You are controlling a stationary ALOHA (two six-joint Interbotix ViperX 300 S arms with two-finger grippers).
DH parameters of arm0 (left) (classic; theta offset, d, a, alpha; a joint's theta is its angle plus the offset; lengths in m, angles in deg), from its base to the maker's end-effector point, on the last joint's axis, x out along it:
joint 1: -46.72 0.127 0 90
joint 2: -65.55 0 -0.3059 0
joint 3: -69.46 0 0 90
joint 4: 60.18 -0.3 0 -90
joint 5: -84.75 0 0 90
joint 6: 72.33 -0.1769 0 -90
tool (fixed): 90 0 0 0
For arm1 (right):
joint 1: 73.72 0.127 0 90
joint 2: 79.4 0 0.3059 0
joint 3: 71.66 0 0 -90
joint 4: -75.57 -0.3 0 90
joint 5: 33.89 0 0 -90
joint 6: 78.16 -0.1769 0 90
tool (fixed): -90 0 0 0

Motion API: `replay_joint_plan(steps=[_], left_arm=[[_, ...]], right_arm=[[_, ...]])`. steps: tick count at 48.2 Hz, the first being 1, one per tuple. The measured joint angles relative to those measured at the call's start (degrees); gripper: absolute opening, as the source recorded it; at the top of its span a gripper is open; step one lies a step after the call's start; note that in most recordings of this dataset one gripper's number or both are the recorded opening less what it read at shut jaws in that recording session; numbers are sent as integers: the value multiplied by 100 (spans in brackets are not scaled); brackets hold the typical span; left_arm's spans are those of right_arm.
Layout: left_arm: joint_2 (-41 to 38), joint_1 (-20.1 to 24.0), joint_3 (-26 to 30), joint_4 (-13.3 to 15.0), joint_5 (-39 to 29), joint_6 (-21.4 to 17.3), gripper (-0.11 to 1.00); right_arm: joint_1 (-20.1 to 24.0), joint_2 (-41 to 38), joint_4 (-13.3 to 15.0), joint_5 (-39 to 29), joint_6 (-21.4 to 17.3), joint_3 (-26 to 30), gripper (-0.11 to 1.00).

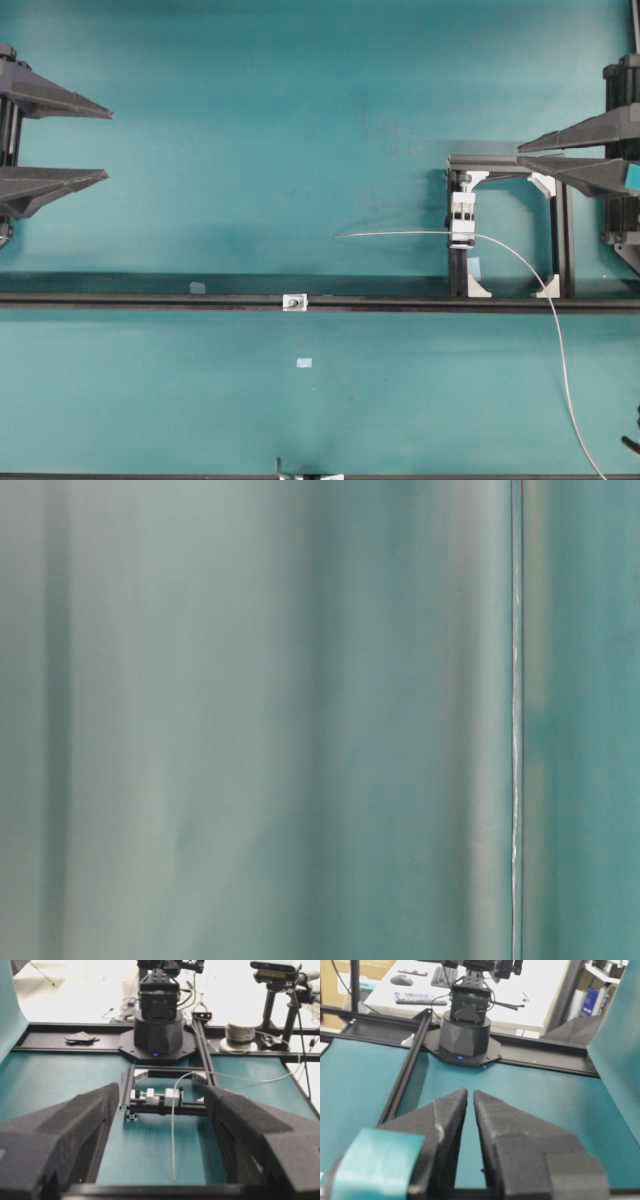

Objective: Insert the wire through the hole in the metal fitting marked with a red label. (retake)
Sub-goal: 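Move the open right gripper over the grey wire tip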

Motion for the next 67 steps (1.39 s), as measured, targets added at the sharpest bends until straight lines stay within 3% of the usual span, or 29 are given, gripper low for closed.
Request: replay_joint_plan(steps=[2, 8, 13, 18, 22, 26, 33, 36, 38, 48, 67], left_arm=[[-18, -9, -70, 26, 88, -26, 22], [-62, -62, -369, 105, 378, -35, -1], [-62, -62, -492, 123, 422, -53, -9], [-62, -70, -606, 114, 387, -62, -10], [-62, -70, -668, 123, 316, -53, -5], [-62, -62, -712, 123, 272, -62, 4], [-62, -70, -738, 123, 97, -62, 35], [-62, -70, -738, 123, 35, -53, 54], [-62, -70, -738, 123, 18, -62, 60], [-211, -70, -844, 123, 9, -62, 59], [-1767, -62, -800, 141, 466, -35, 58]], right_arm=[[9, -9, 0, 0, -9, -26, 22], [0, -185, 0, 35, -18, -193, 1], [0, -404, 0, 88, -53, -202, 1], [0, -624, 9, 114, -79, -202, 1], [0, -765, 0, 123, -123, -202, 13], [-18, -853, 0, 123, -193, -202, 33], [-53, -932, -9, 123, -396, -202, 75], [-62, -967, -9, 114, -466, -202, 71], [-62, -993, -9, 123, -492, -211, 69], [-62, -1371, -9, 114, -571, -220, 69], [-62, -2786, -9, 114, -633, -26, 69]])
